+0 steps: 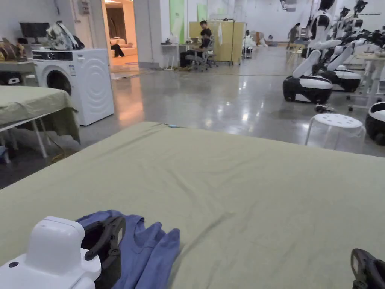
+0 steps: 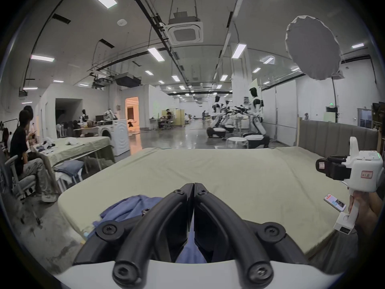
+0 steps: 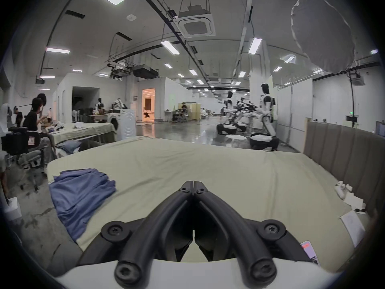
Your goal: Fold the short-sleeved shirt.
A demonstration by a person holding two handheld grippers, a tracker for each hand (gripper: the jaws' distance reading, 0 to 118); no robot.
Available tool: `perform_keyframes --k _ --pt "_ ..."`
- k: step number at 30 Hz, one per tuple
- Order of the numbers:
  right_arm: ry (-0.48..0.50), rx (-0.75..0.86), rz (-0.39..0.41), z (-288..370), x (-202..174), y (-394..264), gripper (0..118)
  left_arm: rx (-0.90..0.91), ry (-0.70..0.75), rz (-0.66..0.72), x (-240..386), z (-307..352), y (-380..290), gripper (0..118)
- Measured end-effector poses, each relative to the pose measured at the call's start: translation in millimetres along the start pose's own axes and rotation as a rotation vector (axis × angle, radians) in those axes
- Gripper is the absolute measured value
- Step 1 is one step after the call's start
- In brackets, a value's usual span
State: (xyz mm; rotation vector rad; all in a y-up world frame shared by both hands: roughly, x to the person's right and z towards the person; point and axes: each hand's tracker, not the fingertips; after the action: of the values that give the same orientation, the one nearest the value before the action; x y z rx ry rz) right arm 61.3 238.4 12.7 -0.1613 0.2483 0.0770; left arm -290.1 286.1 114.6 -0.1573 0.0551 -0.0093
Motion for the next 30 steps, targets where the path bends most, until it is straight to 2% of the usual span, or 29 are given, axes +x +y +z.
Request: perform_keyframes --k 5,8,9,11,12,18,22,24,28,30 --pt "0.072 -0.015 0.0 -4 -31 3 0 -0.033 0.038 0.024 -25 -1 -2 3" --pt "0.097 -0.026 0.03 -5 -32 -5 0 -0.061 -0.004 0.062 -38 -10 -8 4" --pt "0.101 -0.028 0.042 -5 -31 -8 0 -0.087 -0.019 0.081 -44 -18 -10 12" --pt "0.105 -0.041 0.059 -3 -30 -13 0 -0.189 -0.024 0.088 -56 -44 -16 67" --pt "0.103 -0.046 0.061 0 -29 -12 0 -0.226 -0.06 0.105 -60 -58 -21 89" --pt "0.068 -0.099 0.068 9 -13 -22 0 -0.469 -0.082 0.128 -89 -172 -63 91" --pt "0.028 -0.14 0.069 11 3 -30 0 -0.608 0.007 0.127 -110 -238 -96 91" --pt "0.009 -0.168 0.041 11 12 -35 0 -0.664 0.062 0.11 -118 -259 -109 91" --pt "-0.031 -0.228 -0.027 5 26 -46 0 -0.84 0.034 0.125 -128 -286 -136 90" --pt "-0.034 -0.237 -0.055 4 29 -50 0 -0.771 0.044 0.064 -120 -280 -134 89"
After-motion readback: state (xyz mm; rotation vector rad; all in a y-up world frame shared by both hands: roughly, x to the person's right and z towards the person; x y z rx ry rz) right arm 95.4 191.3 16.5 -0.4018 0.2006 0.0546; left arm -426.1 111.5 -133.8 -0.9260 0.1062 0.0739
